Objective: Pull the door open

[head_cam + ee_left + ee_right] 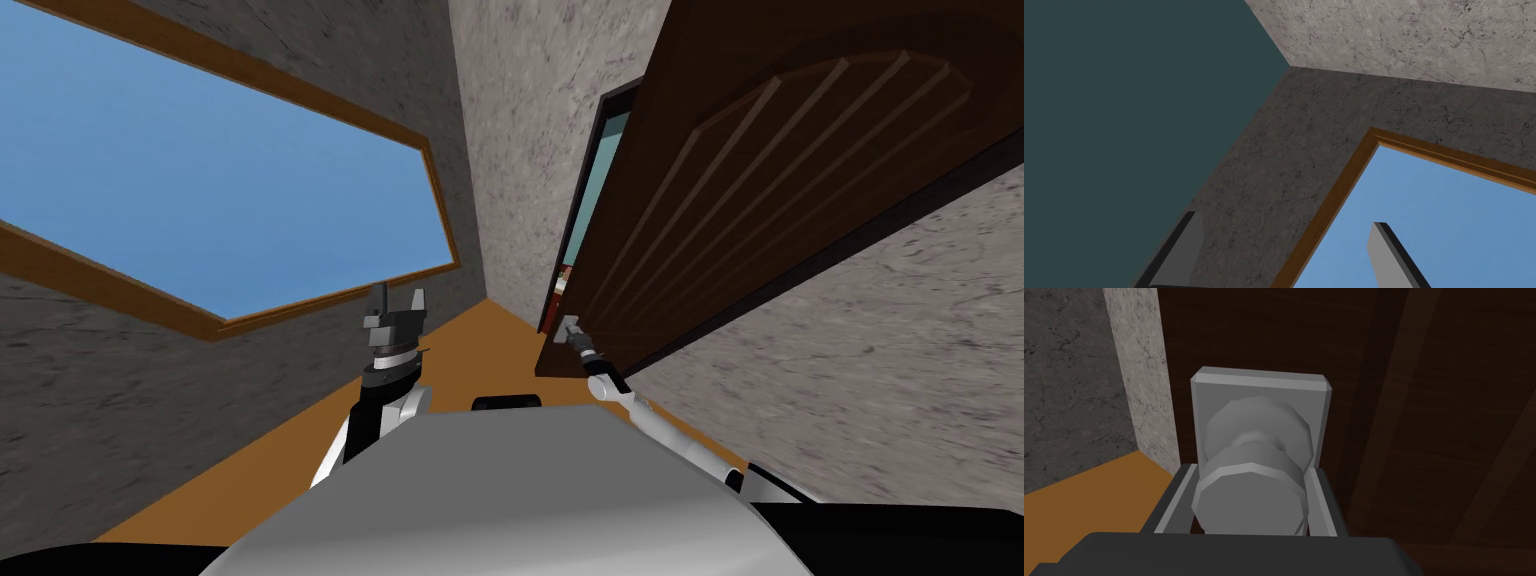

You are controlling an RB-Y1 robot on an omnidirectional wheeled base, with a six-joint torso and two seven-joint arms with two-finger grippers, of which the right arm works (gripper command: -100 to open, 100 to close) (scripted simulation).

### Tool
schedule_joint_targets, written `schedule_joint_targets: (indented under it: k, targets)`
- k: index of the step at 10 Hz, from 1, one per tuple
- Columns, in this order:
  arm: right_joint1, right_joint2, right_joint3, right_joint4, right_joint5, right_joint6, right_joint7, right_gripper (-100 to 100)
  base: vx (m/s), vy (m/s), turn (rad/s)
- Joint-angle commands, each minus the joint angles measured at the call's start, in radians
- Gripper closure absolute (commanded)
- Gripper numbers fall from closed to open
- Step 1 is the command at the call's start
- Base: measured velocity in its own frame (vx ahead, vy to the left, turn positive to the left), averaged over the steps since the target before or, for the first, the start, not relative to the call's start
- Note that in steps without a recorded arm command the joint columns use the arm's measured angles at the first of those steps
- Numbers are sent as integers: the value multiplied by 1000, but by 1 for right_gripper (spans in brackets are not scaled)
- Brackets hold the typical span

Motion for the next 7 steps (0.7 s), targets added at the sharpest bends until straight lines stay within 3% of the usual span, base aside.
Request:
schedule_joint_targets:
  k: [1, 6, 7]
  targets:
    - [4, -15, 19, -8, 4, -13, -15, 100, -196, -109, 144]
    - [16, -61, 63, -25, 14, -50, -56, 100, -192, -78, 116]
    - [15, -56, 59, -23, 13, -42, -51, 100, -85, -32, 33]
